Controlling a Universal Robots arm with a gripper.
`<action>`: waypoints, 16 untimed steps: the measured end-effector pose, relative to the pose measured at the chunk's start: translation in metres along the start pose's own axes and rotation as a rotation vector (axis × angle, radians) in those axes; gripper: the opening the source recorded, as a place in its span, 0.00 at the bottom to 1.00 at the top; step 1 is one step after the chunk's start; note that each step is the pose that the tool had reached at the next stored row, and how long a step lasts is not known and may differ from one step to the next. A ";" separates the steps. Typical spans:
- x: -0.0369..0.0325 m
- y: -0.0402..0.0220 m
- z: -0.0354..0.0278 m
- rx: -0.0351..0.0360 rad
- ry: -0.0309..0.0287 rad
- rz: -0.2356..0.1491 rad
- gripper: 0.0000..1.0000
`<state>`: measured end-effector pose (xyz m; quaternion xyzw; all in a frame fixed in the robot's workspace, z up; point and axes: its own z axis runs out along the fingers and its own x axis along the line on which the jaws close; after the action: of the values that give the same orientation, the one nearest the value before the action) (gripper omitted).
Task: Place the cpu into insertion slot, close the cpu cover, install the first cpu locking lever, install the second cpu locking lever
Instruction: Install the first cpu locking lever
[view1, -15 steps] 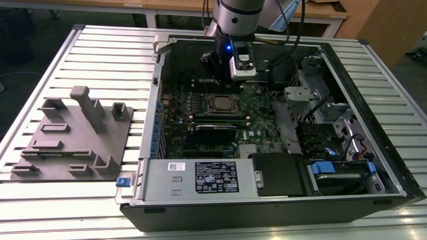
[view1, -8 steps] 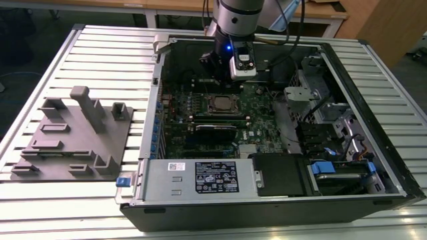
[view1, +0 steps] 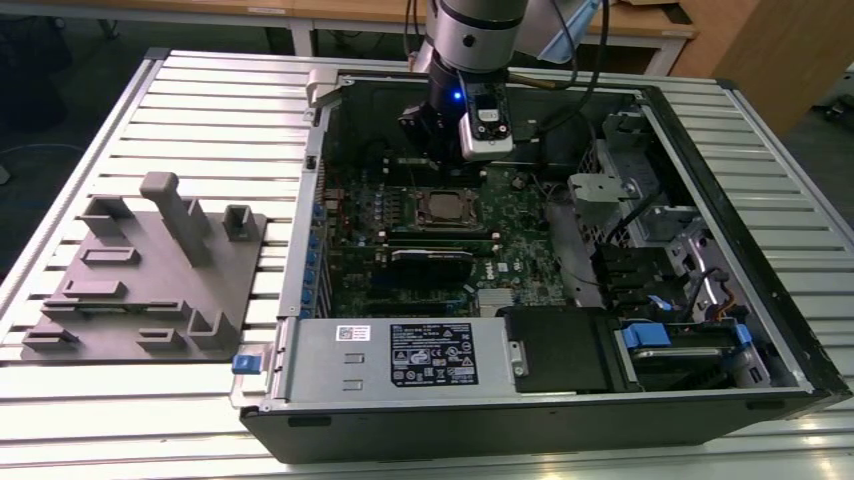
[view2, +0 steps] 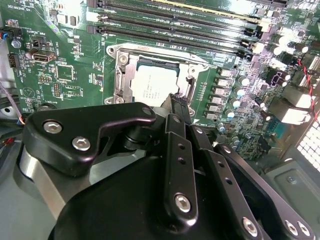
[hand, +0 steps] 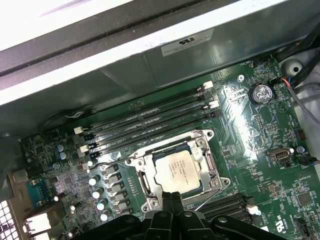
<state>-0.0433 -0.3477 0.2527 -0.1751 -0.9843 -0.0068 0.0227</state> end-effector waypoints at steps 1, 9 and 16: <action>0.0000 0.0000 0.0000 0.0001 0.0000 0.000 0.11; 0.0000 0.0000 0.0000 0.0000 0.0000 0.000 0.11; -0.0003 -0.0007 0.0001 -0.0002 0.0005 -0.028 0.11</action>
<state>-0.0433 -0.3484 0.2527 -0.1613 -0.9866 -0.0072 0.0229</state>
